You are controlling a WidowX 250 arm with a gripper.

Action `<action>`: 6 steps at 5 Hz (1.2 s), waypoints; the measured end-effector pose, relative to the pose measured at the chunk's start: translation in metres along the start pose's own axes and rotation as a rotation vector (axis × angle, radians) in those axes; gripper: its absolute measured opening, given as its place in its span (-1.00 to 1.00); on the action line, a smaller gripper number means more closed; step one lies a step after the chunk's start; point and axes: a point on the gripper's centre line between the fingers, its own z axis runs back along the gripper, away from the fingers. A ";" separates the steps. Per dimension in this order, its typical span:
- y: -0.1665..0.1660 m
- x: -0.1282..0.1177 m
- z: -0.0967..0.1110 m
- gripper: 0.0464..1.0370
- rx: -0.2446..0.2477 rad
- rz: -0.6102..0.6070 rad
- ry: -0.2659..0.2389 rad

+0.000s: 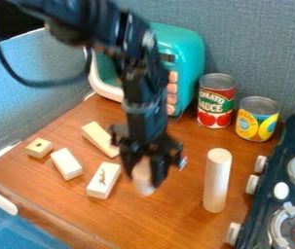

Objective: Put the small cylinder on top of the long cylinder

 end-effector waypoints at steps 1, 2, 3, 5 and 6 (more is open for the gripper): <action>-0.036 0.005 0.045 0.02 -0.037 -0.096 -0.099; -0.055 0.016 0.089 0.02 -0.063 -0.165 -0.122; -0.072 0.033 0.122 0.02 -0.080 -0.222 -0.113; -0.080 0.064 0.100 0.02 -0.077 -0.282 0.003; -0.078 0.059 0.083 0.02 -0.042 -0.299 0.088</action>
